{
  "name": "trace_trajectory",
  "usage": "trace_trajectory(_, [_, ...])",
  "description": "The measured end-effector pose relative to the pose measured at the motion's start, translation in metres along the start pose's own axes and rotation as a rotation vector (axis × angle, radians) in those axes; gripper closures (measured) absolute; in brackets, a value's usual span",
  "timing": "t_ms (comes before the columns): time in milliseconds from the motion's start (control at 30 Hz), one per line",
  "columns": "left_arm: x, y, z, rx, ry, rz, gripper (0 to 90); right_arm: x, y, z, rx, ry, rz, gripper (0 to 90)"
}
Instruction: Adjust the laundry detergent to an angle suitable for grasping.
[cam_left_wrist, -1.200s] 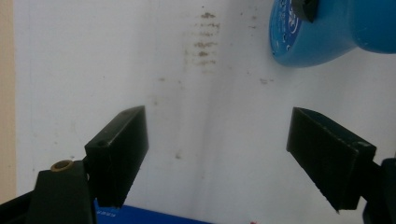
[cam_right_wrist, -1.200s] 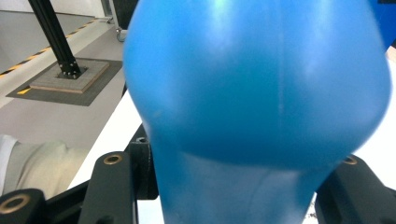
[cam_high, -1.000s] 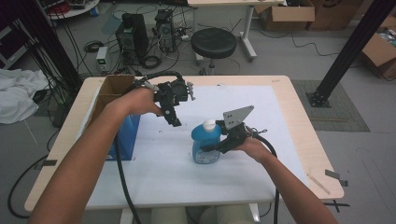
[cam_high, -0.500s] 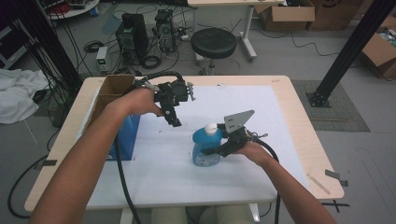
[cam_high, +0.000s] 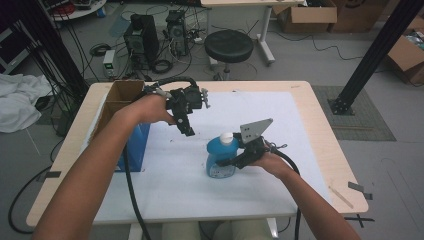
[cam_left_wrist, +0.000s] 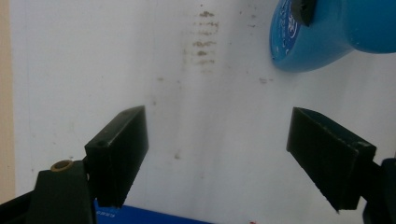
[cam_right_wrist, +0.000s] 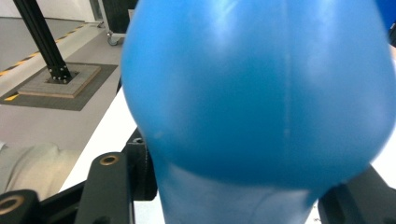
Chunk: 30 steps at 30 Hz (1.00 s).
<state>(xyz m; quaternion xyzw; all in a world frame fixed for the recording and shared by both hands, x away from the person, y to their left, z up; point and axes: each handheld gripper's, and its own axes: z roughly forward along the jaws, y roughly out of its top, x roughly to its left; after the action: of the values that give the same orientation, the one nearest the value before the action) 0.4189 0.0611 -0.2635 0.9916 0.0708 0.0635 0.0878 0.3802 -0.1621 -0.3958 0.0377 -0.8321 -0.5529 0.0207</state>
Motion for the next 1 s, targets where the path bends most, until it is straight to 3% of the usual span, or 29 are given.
trace_trajectory(1000, [-0.0009, 0.0013, 0.0003, 0.004, 0.003, 0.003, 21.3, -0.0009, -0.0009, -0.0063, -0.010, -0.027, 0.040, 27.0])
